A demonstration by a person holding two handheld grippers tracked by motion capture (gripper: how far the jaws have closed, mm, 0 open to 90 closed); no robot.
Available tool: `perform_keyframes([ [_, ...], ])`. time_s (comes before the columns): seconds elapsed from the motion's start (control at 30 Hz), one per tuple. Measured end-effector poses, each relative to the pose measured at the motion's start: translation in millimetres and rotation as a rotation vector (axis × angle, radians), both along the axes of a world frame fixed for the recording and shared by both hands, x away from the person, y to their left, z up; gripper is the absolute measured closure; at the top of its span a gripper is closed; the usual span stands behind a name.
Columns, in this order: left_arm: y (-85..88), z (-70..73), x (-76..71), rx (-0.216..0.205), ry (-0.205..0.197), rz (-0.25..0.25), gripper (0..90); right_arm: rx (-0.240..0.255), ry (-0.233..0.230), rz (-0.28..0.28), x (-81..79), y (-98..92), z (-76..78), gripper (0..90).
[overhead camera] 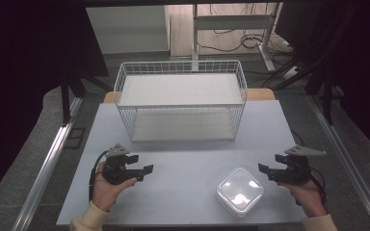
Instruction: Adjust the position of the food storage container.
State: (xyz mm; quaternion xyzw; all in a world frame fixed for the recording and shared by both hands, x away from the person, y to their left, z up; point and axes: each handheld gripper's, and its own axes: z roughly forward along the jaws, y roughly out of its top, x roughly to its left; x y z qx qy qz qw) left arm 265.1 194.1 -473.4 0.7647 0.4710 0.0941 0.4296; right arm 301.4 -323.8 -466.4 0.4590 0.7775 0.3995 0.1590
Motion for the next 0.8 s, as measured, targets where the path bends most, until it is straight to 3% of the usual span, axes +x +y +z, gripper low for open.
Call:
perform_keyframes([
  [0.23,-1.5,-1.2,-4.4,0.019,-0.010,-0.014,25.0,-0.023,0.005,-0.015,0.0,-0.3,-1.6,19.2],
  [0.53,-1.5,1.2,-7.0,0.011,-0.016,-0.031,24.9,-0.039,-0.015,-0.023,-7.5,3.0,5.4,20.4],
  [0.8,-2.7,-0.8,-2.4,0.020,-0.005,-0.019,24.6,-0.061,0.017,-0.022,-4.1,-0.5,-0.8,21.9],
])
